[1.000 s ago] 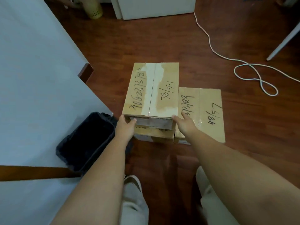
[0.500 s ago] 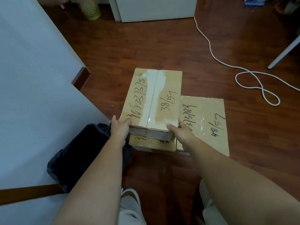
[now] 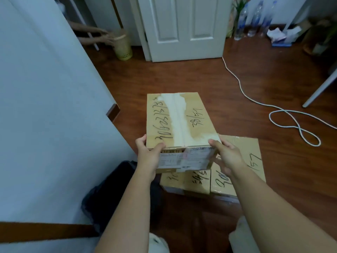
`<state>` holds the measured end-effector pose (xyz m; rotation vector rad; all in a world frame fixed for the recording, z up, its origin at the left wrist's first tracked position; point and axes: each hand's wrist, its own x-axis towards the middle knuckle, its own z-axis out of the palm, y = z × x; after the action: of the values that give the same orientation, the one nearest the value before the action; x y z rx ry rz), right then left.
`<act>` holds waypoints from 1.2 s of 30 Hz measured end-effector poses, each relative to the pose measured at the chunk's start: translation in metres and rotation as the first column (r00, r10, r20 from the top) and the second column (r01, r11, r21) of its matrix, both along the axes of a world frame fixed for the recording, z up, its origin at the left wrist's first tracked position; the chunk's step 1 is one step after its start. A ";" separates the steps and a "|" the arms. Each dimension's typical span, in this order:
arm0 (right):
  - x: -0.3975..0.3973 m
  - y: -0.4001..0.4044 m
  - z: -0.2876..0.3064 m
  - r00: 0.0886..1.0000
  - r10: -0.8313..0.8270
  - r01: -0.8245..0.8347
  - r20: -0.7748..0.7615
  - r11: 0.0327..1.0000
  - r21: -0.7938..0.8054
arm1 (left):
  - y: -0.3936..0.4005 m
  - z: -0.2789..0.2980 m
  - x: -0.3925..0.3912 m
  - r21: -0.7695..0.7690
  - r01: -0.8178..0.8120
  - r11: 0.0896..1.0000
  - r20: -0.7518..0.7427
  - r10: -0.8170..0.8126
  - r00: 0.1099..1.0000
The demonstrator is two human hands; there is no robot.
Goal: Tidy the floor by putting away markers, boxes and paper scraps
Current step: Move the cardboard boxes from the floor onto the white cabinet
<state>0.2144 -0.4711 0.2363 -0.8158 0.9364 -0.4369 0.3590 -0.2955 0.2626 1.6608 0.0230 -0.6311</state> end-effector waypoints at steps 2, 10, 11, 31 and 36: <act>-0.001 0.008 0.024 0.997 -0.010 0.013 0.073 0.999 -0.040 | 0.009 0.030 0.001 -0.043 0.009 0.999 0.059 -0.007 0.998; 0.012 0.030 0.186 0.944 0.071 0.043 0.321 0.941 -0.335 | 0.043 0.175 -0.005 -0.308 -0.023 0.951 0.321 0.126 0.939; 0.015 0.034 0.209 0.928 0.096 0.051 0.359 0.924 -0.380 | 0.049 0.195 -0.007 -0.333 -0.041 0.942 0.362 0.168 0.917; 0.147 0.265 0.421 0.567 0.651 -0.220 0.505 0.711 -0.668 | 0.309 0.407 -0.023 -0.414 -0.362 0.835 0.750 0.538 0.384; 0.179 0.318 0.439 0.531 0.697 -0.209 0.481 0.658 -0.723 | 0.377 0.415 -0.020 -0.074 -0.604 0.793 0.872 0.346 0.348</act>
<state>0.3931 -0.1530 0.6754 -1.2911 -0.2722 -0.5047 0.3394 0.0813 0.6780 1.9414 -0.1253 0.7697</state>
